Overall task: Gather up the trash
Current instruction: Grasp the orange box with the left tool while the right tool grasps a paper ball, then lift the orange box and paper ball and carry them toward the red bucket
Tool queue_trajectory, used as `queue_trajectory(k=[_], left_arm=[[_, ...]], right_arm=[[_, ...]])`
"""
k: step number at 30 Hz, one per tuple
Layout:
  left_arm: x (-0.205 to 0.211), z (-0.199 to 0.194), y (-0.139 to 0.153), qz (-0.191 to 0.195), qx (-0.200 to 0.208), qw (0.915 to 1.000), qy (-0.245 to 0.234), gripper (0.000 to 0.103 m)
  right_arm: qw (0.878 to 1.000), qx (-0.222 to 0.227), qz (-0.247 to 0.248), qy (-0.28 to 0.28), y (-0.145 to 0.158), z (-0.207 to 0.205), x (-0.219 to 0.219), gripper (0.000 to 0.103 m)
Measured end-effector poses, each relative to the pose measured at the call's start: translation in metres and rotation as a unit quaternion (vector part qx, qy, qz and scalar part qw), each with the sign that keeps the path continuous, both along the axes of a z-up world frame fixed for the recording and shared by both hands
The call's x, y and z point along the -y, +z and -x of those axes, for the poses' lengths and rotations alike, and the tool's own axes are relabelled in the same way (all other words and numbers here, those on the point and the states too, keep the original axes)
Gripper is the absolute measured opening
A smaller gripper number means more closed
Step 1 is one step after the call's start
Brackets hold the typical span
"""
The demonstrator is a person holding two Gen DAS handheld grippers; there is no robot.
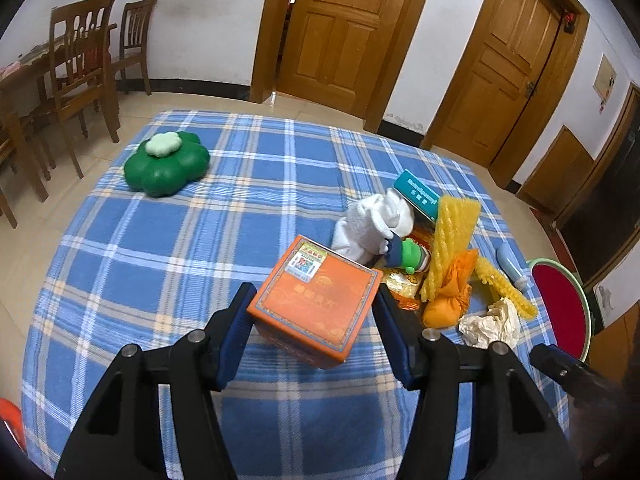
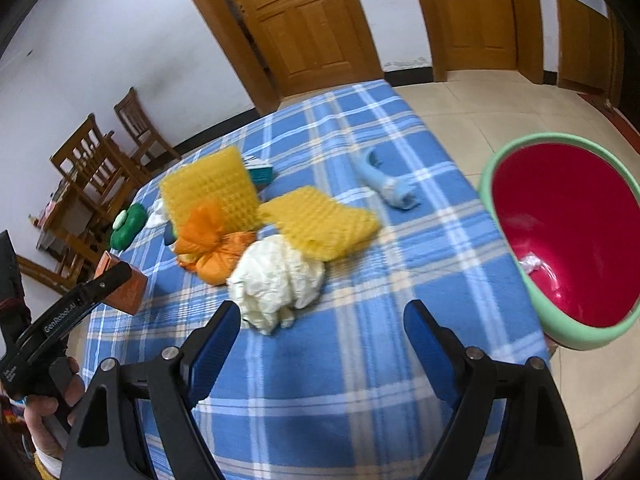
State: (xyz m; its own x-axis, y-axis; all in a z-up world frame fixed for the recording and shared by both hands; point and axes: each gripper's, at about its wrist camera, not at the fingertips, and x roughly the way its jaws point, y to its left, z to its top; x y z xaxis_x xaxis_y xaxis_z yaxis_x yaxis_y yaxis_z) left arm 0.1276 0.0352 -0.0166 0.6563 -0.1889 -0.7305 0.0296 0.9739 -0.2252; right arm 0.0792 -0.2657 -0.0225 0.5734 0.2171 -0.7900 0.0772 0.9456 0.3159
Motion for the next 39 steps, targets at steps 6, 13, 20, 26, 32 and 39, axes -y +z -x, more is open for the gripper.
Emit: queue_trajectory(k=[6,13,20,26,32,39], left_arm=[[-0.009,0.004,0.002,0.003,0.003,0.9999,0.009,0.059],[-0.018,0.006,0.001,0.006,-0.001,0.9998,0.017,0.059],[-0.025,0.007,0.002,0.013,0.003,0.9997,0.021,0.059],[-0.026,0.007,-0.001,0.016,0.0,0.9996,0.021,0.059],[-0.024,0.007,-0.001,0.016,-0.001,0.9997,0.019,0.059],[-0.018,0.012,0.003,0.014,0.003,0.9998,0.01,0.059]], right_arm=[[1.0,0.001,0.006,0.015,-0.003,-0.01,-0.015,0.086],[1.0,0.004,0.015,0.024,-0.005,-0.019,-0.026,0.086],[1.0,-0.007,0.016,0.025,-0.015,-0.025,-0.032,0.086],[0.999,-0.003,0.027,0.024,-0.018,-0.026,-0.035,0.076],[0.999,-0.001,0.029,0.04,-0.019,-0.025,-0.038,0.048],[0.998,0.009,0.022,0.059,-0.015,-0.012,-0.04,0.037]])
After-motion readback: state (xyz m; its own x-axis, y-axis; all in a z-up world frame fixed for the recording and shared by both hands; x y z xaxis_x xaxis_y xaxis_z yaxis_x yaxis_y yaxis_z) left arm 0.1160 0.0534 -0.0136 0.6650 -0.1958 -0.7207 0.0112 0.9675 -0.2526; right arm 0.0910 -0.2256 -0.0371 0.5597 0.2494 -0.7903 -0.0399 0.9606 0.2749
